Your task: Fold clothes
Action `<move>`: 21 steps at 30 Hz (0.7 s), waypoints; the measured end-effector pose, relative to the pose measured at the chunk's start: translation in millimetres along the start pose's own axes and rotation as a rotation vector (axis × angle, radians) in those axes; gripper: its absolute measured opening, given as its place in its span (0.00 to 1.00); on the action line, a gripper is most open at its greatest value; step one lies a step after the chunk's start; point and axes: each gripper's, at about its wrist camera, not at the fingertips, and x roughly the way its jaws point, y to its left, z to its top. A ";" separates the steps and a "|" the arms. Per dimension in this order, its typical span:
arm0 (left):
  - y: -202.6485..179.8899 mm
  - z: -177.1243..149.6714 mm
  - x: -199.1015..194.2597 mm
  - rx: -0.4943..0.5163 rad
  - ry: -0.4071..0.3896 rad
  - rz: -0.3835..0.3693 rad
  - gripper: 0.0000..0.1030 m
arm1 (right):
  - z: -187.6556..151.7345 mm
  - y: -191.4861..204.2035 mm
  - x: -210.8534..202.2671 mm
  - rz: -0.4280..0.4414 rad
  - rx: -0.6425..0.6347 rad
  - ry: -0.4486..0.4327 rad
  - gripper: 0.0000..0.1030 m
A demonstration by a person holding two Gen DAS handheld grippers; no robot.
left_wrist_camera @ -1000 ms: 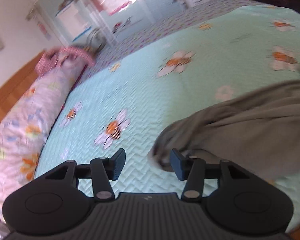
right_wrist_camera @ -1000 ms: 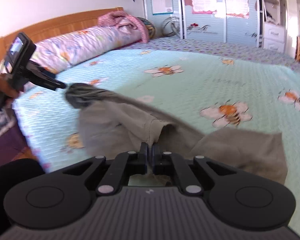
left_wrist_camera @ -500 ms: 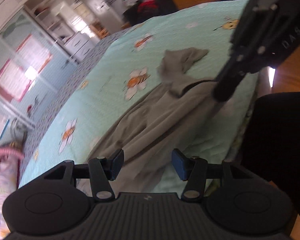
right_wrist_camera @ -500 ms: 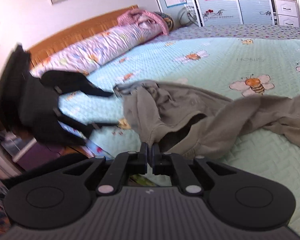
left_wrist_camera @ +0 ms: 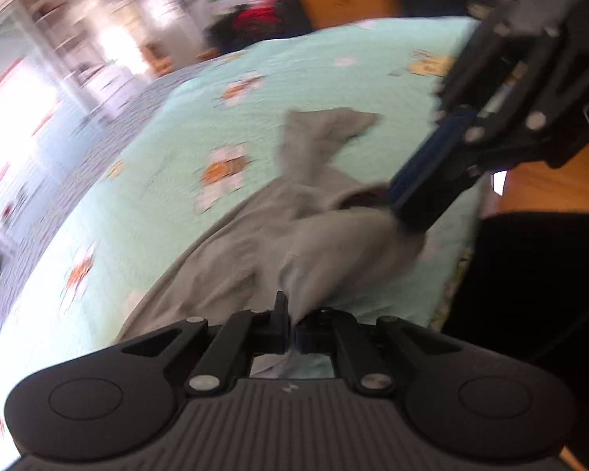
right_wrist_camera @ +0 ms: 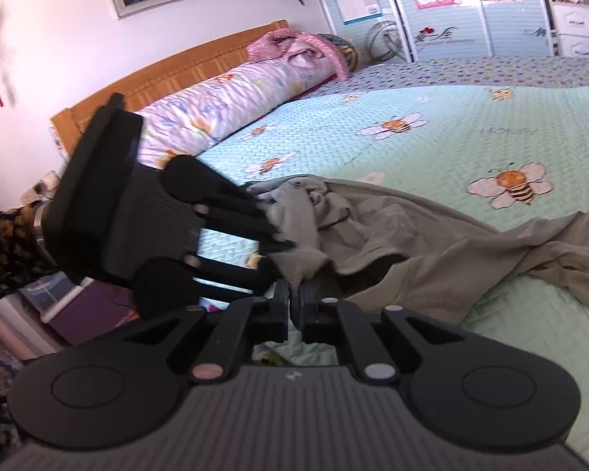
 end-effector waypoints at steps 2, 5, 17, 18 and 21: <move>7.5 -12.6 -9.3 -0.065 0.015 0.047 0.02 | -0.6 -6.8 -0.6 -0.047 -0.001 -0.007 0.19; 13.5 -31.2 -22.2 -0.126 0.043 0.093 0.02 | -0.6 -18.2 -0.9 -0.153 -0.037 -0.011 0.25; 31.0 -60.6 -39.3 -0.267 0.093 0.125 0.02 | 4.3 -22.1 66.2 -0.375 -0.590 0.095 0.46; 31.8 -62.2 -39.4 -0.270 0.097 0.122 0.02 | 6.3 -21.5 71.8 -0.357 -0.615 0.098 0.52; 33.6 -66.1 -39.4 -0.277 0.109 0.113 0.02 | 9.9 -19.6 91.1 -0.319 -0.685 0.116 0.58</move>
